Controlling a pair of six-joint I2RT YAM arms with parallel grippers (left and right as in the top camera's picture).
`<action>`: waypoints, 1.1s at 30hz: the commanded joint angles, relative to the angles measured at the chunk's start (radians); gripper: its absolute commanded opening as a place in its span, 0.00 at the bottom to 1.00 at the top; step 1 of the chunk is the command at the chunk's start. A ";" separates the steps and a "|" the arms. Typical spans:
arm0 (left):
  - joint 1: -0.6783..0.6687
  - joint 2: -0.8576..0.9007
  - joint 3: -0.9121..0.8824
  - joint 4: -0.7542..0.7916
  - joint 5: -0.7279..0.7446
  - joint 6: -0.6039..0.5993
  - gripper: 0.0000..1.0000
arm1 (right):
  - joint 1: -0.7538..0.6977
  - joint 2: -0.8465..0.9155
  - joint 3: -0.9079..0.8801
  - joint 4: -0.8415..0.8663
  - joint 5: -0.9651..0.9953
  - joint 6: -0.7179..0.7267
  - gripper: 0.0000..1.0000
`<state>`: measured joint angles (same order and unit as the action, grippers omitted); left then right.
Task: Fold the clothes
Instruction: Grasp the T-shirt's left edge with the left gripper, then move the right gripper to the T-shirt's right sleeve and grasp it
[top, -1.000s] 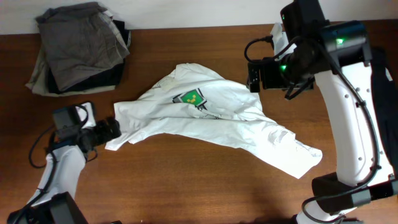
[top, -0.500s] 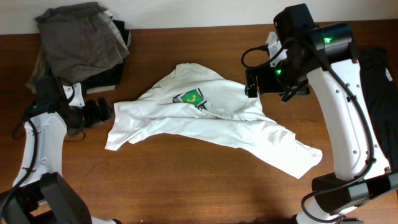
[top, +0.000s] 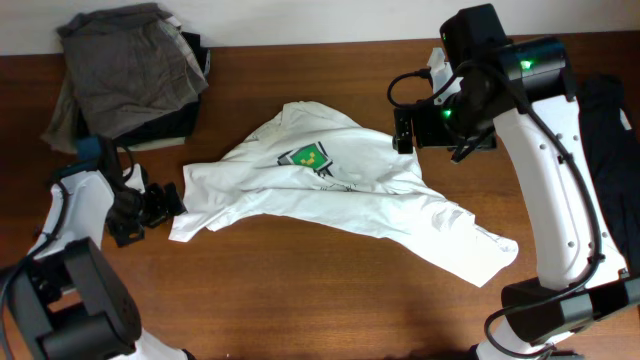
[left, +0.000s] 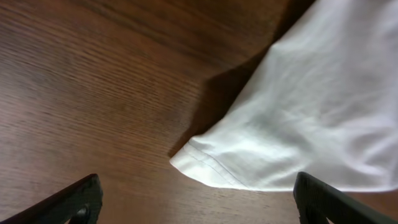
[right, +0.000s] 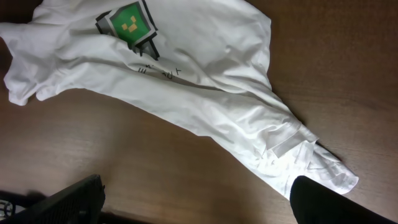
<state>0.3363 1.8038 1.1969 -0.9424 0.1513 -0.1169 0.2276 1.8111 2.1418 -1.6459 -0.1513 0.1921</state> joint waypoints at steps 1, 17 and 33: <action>0.001 0.046 0.003 0.002 -0.010 -0.010 0.95 | -0.005 -0.003 -0.005 0.001 -0.003 0.009 0.99; -0.027 0.184 0.003 0.031 -0.084 -0.029 0.67 | -0.006 -0.003 -0.005 0.000 0.074 0.097 0.96; -0.049 0.184 0.003 0.098 -0.104 -0.055 0.01 | -0.190 -0.280 -0.242 -0.053 0.407 0.391 0.99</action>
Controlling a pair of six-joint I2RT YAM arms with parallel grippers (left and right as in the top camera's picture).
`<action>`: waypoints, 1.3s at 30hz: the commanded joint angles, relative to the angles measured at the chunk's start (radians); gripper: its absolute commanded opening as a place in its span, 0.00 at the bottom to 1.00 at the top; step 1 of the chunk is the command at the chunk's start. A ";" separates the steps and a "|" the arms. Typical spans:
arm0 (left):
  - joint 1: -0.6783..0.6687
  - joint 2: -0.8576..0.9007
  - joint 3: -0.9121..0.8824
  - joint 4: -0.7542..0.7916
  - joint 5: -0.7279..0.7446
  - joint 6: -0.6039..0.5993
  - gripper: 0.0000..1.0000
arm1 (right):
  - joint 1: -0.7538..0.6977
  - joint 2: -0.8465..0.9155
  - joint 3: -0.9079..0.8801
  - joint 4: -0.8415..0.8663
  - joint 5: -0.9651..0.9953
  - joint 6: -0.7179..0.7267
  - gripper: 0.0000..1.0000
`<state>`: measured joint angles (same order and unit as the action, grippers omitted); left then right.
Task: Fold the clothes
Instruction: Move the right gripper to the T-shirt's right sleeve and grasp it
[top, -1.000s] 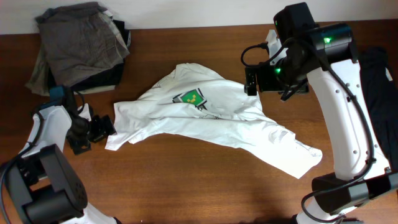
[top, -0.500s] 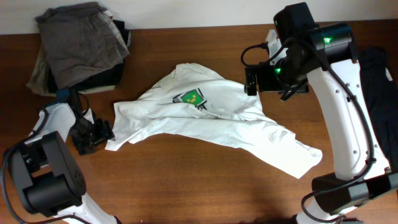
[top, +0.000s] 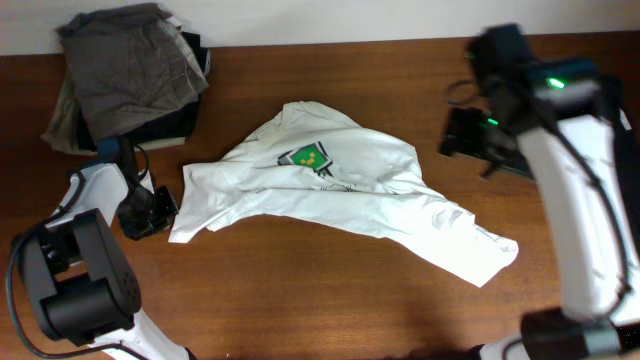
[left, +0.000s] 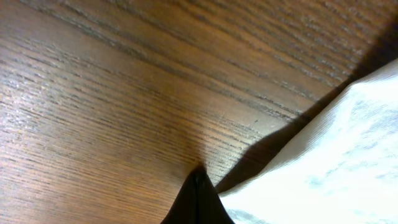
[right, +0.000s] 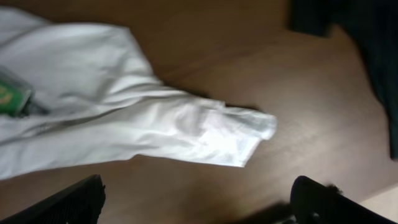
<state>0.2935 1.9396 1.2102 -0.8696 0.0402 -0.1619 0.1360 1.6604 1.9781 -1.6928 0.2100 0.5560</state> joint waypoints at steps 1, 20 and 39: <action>-0.006 0.048 -0.011 0.030 0.007 -0.010 0.00 | -0.150 -0.181 -0.139 -0.005 0.003 0.000 0.99; -0.008 0.048 -0.011 0.056 0.008 -0.010 0.00 | -0.221 -0.264 -1.090 0.639 -0.418 -0.251 0.99; -0.010 0.048 -0.011 0.076 0.008 -0.010 0.01 | -0.099 -0.026 -1.087 0.778 -0.407 -0.230 0.90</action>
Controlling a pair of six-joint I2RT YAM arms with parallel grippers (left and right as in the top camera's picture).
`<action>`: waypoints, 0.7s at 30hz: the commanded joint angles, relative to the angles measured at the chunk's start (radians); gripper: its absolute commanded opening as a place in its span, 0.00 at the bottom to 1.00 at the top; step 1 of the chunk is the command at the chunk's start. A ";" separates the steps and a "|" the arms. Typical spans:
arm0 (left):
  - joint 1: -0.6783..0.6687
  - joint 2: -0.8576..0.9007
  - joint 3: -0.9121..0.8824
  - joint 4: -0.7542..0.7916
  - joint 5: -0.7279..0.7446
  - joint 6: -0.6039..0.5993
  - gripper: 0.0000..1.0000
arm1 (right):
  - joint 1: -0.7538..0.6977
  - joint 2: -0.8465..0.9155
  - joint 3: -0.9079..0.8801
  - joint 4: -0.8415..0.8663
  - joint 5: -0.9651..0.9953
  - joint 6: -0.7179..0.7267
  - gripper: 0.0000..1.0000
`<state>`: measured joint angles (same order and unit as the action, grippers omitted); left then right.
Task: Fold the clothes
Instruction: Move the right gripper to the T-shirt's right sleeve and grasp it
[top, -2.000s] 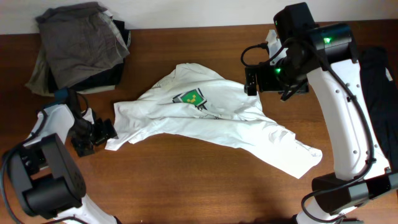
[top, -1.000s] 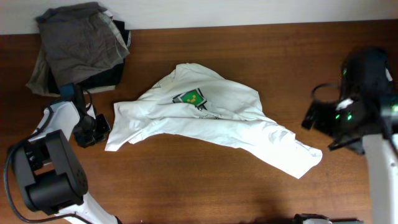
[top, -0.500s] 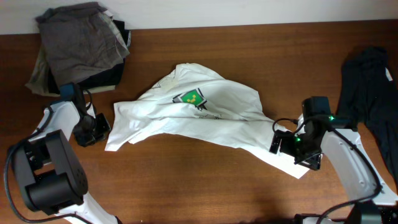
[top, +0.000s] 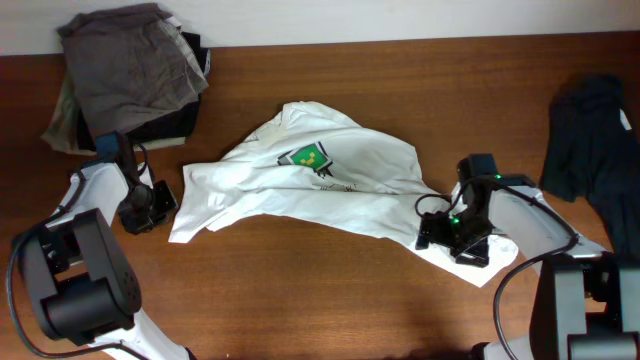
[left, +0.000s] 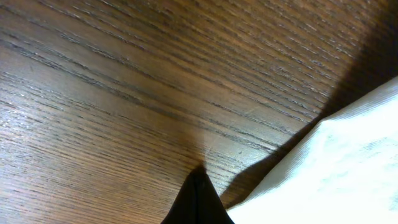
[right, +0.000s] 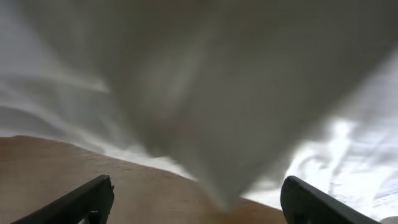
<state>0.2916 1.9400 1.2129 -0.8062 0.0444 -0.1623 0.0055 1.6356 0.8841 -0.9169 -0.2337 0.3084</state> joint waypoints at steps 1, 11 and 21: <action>-0.008 0.048 -0.013 0.013 0.004 -0.009 0.01 | 0.039 -0.002 0.008 0.003 0.035 0.018 0.90; -0.008 0.048 -0.013 0.012 0.004 -0.009 0.01 | 0.046 0.001 0.002 0.029 0.114 0.026 0.93; -0.008 0.048 -0.013 0.010 0.003 -0.009 0.01 | 0.047 0.004 -0.015 0.068 0.103 0.026 0.67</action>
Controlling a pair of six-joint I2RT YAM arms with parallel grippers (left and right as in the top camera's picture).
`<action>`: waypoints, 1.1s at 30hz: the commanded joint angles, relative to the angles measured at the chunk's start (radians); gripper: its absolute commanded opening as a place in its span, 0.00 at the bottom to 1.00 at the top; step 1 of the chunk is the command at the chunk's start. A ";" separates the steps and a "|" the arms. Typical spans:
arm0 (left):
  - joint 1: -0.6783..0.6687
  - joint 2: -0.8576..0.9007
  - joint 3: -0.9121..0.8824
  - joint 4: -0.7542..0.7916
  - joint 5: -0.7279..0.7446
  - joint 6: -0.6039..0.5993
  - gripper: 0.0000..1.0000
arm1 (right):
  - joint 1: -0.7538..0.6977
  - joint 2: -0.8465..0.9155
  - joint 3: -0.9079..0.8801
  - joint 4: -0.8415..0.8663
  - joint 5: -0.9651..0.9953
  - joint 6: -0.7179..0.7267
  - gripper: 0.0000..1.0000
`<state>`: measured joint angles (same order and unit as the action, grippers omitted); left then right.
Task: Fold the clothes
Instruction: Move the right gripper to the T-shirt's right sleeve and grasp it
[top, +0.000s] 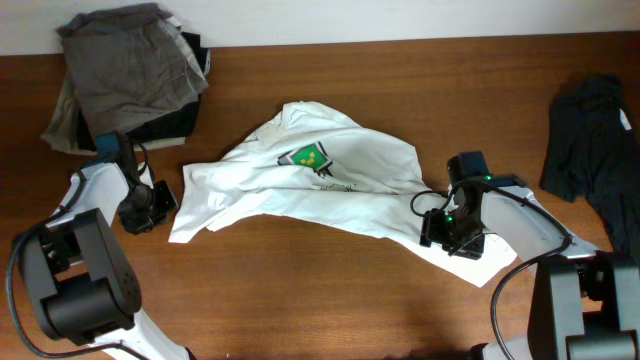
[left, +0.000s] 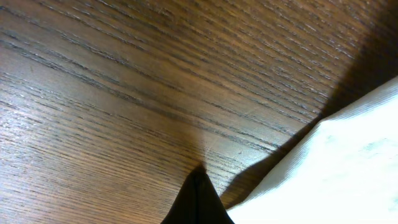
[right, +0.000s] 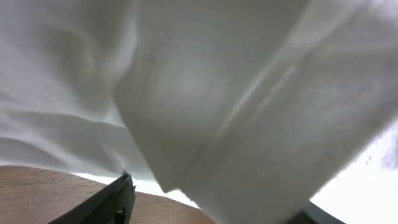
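A white T-shirt (top: 330, 180) with a green print lies crumpled across the middle of the table. My left gripper (top: 150, 208) rests low on the wood just left of the shirt's left corner. Its fingers (left: 198, 199) are shut into one black point, with the white edge (left: 348, 162) beside them. My right gripper (top: 445, 232) is down on the shirt's lower right end. In the right wrist view its gripper (right: 214, 208) stands open, a fold of white fabric (right: 205, 81) filling the gap between the fingers.
A pile of grey and dark clothes (top: 130, 75) sits at the back left corner. A dark garment (top: 590, 130) lies at the right edge. Bare wooden table (top: 300, 290) runs along the front.
My right gripper has shifted slightly up and left on the shirt's lower right end, and the fabric sits deeper between its open fingers. The left gripper has not moved.
My left gripper stood open around the shirt's left corner while the right hung high over the shirt's back. Then the left was shut beside the corner and the right was further right. Later the right gripper was down, open, on the shirt's lower right end, where it stays.
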<state>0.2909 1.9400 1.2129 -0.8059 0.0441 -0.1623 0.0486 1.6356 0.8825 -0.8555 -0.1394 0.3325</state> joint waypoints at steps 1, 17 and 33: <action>-0.008 0.048 -0.013 0.010 0.004 -0.009 0.01 | 0.003 0.006 -0.016 0.008 0.010 0.015 0.67; -0.007 0.048 -0.013 0.010 0.003 -0.009 0.01 | 0.003 0.005 -0.023 -0.017 0.067 0.047 0.67; -0.007 0.048 -0.013 0.010 0.003 -0.009 0.01 | 0.003 0.006 -0.060 0.032 0.037 0.047 0.55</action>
<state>0.2909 1.9404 1.2129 -0.8062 0.0441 -0.1623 0.0486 1.6360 0.8600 -0.8497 -0.0807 0.3695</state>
